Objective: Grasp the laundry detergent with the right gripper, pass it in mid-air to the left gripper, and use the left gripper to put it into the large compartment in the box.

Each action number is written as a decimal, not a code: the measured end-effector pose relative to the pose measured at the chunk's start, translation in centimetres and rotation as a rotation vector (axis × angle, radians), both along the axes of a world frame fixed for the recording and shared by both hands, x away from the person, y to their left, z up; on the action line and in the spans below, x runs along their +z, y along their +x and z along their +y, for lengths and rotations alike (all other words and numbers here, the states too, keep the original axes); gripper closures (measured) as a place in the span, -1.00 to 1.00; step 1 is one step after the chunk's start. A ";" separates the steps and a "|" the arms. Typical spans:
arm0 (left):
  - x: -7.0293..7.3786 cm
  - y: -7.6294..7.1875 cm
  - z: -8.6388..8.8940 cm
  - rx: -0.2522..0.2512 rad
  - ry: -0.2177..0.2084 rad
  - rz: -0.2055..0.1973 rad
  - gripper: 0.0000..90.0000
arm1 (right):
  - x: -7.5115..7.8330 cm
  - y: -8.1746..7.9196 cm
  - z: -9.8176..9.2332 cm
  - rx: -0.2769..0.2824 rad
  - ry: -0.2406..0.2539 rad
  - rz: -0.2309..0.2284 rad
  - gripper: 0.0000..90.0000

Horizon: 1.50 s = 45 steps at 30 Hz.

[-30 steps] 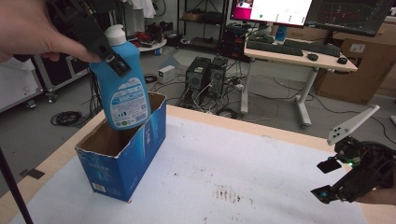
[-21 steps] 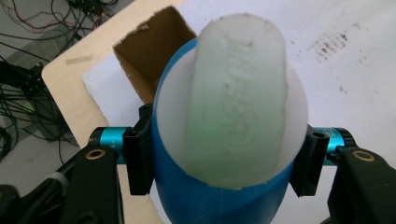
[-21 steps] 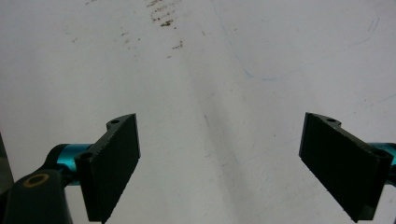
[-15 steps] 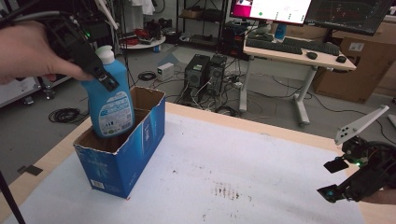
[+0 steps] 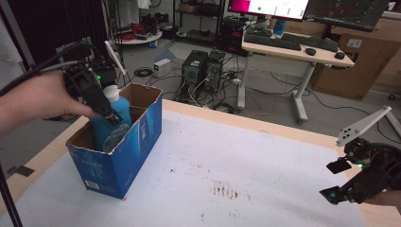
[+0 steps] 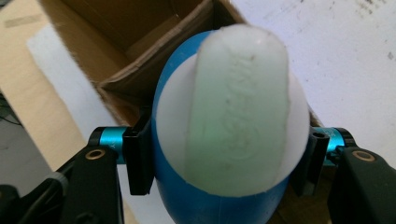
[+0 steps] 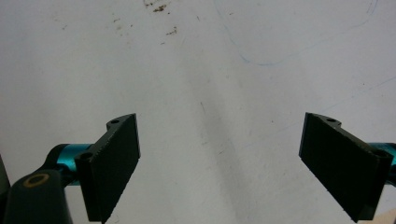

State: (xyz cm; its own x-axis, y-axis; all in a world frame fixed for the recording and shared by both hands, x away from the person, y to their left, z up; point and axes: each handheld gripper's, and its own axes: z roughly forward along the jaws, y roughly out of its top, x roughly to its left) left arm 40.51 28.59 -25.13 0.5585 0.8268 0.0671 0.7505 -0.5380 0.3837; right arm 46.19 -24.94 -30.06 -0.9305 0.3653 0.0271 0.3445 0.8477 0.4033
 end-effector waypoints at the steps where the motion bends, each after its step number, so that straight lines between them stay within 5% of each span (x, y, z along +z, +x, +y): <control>1: 0.0 0.0 0.0 0.000 0.000 0.000 -0.15 | 0.0 0.0 0.0 -0.001 -0.003 -0.001 -0.74; 6: -2.0 0.5 -0.3 -0.018 0.003 0.024 -0.15 | -0.1 -0.2 -0.5 -0.012 -0.006 -0.002 -0.74; 20: -3.8 0.9 -0.6 -0.051 0.031 0.047 -0.15 | -0.1 -0.3 -1.1 -0.029 -0.012 -0.003 -0.74; 45: -4.0 1.0 -0.6 -0.065 0.044 0.047 -0.18 | -0.4 -0.6 -0.9 -0.027 -0.015 -0.004 -0.74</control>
